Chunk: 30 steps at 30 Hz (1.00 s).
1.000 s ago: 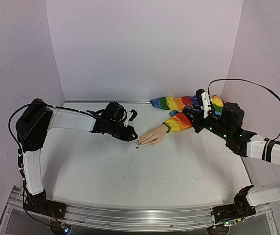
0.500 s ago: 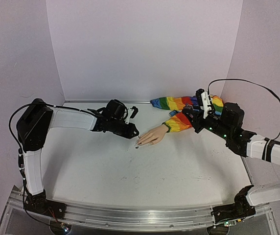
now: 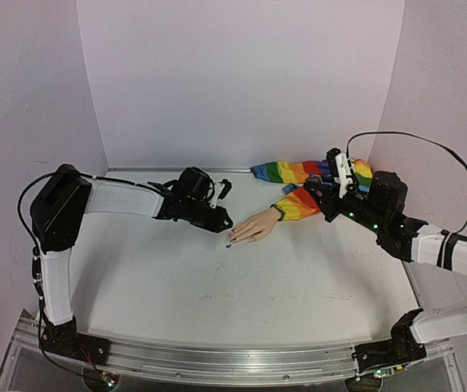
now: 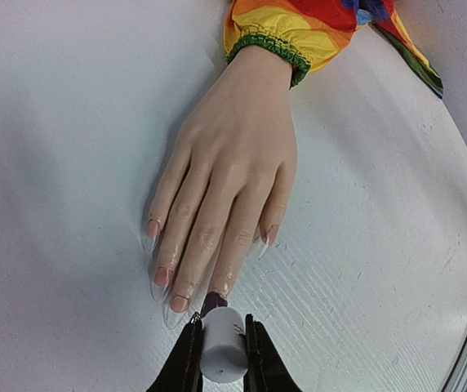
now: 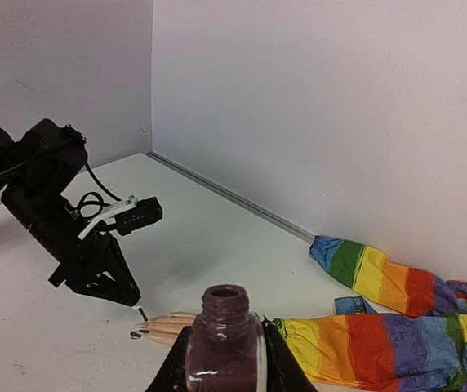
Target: Paint the nails
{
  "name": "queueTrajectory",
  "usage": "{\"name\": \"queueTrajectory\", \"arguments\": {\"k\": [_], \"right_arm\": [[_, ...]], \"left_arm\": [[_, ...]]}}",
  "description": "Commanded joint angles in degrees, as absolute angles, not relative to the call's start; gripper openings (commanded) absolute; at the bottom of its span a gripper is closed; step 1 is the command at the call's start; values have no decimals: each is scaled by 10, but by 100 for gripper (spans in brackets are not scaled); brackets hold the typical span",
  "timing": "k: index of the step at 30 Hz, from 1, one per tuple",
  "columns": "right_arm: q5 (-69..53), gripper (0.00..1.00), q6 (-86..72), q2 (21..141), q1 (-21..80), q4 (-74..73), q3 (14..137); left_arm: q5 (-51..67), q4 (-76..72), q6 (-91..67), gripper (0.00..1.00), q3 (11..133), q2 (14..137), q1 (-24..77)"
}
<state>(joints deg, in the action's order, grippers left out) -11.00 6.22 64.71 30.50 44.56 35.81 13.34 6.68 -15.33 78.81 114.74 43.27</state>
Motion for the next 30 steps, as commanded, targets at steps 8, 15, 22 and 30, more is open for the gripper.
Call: {"name": "queueTrajectory", "arguments": {"k": [8, 15, 22, 30], "right_arm": [[-116, 0, 64, 635, 302, 487, 366], [-116, 0, 65, 636, 302, 488, 366], [-115, 0, 65, 636, 302, 488, 365], [-115, 0, 65, 637, 302, 487, 365]], "left_arm": [[143, 76, -162, 0, 805, 1150, 438], [145, 85, -166, 0, 816, 1160, 438], [146, 90, -166, 0, 826, 1169, 438], [144, 93, -164, 0, 833, 1176, 438]]}}
